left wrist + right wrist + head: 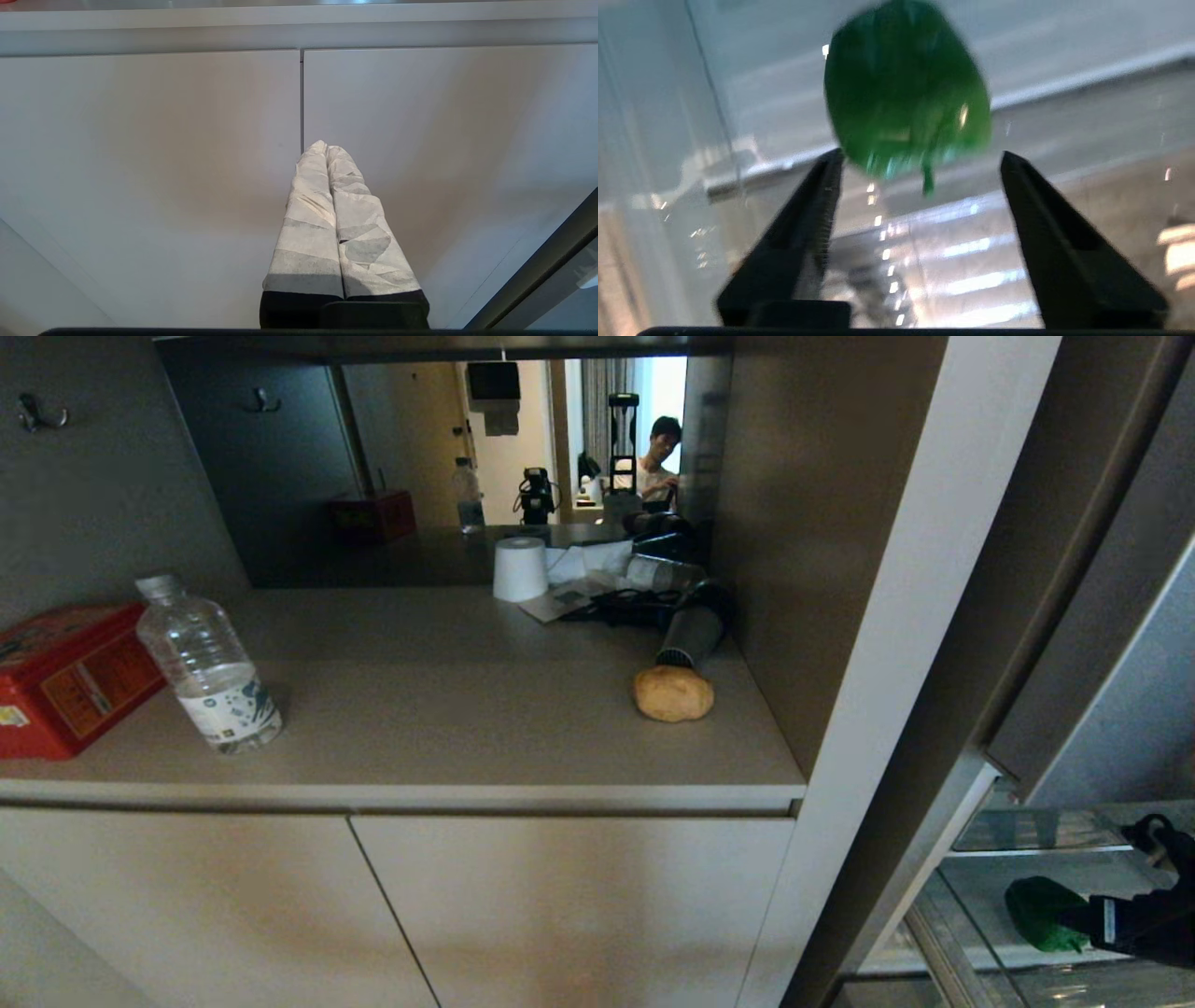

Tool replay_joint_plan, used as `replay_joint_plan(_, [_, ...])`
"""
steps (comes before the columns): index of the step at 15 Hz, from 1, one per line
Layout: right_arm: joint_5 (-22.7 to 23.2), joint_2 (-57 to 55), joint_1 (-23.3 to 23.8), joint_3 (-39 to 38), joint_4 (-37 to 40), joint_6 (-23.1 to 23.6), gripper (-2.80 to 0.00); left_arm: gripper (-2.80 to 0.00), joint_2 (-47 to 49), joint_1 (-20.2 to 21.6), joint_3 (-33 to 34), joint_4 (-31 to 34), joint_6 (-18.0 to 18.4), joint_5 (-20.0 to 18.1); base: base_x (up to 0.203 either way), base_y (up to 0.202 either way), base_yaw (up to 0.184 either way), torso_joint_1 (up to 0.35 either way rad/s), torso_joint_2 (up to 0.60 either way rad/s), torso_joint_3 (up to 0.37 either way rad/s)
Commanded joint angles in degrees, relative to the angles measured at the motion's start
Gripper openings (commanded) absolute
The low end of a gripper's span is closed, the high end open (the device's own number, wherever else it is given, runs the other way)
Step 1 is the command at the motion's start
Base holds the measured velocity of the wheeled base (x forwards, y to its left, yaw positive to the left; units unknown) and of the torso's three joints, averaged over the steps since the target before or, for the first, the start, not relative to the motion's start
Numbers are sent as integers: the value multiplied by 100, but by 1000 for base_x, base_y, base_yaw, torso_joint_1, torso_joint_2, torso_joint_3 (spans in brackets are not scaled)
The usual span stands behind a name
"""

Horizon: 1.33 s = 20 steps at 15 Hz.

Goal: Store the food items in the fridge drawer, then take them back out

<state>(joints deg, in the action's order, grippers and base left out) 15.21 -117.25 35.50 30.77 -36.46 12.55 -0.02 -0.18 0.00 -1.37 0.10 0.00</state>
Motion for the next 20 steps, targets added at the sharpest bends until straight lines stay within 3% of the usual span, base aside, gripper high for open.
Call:
replay_joint_plan(1, [163,-277,1,221,-28,36,0,-280,2,1,56,-1,-1,0,0,0,0,0,0,0])
replay_joint_plan(6, [723,-599,1,417,-54,121,0,-280,2,-8,62,-4,-1,0,0,0,0,0,0,0])
replay_joint_plan(17, [727,-808,1,569,-54,160,0,-280,2,1,62,-4,-1,0,0,0,0,0,0,0])
replay_joint_plan(18, [727,-808,1,562,-54,160,-280,-280,2,1,60,-4,-1,0,0,0,0,0,0,0])
replay_joint_plan(20, [720,-808,1,553,-45,160,-280,-280,2,1,60,-4,-1,0,0,0,0,0,0,0])
